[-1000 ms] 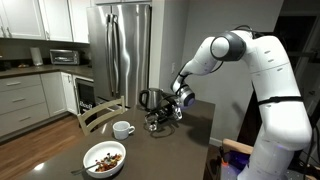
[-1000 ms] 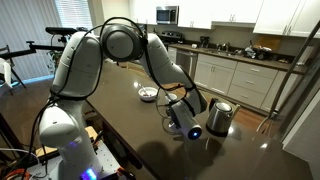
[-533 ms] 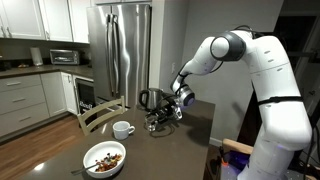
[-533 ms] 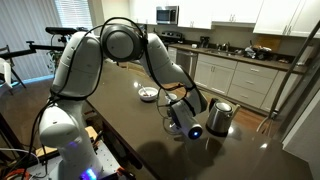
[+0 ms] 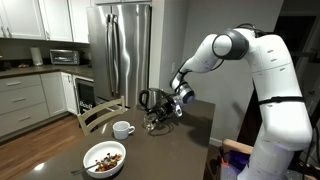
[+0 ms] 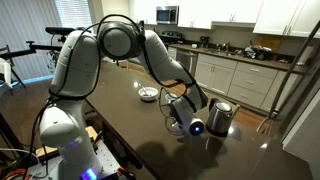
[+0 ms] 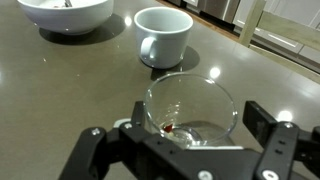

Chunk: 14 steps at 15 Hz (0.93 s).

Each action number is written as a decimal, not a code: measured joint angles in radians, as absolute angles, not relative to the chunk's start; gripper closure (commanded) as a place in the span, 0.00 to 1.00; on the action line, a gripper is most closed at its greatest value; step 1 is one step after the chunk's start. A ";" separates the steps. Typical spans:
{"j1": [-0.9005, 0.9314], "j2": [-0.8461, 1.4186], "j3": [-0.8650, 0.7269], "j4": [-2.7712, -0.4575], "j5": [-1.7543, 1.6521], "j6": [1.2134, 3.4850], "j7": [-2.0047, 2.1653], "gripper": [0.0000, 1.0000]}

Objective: Pick up the glass cup and pour some of it's content into the bowl

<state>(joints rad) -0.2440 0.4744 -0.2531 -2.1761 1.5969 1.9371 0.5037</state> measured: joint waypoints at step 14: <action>-0.215 0.379 -0.255 -2.176 1.340 2.062 0.713 0.00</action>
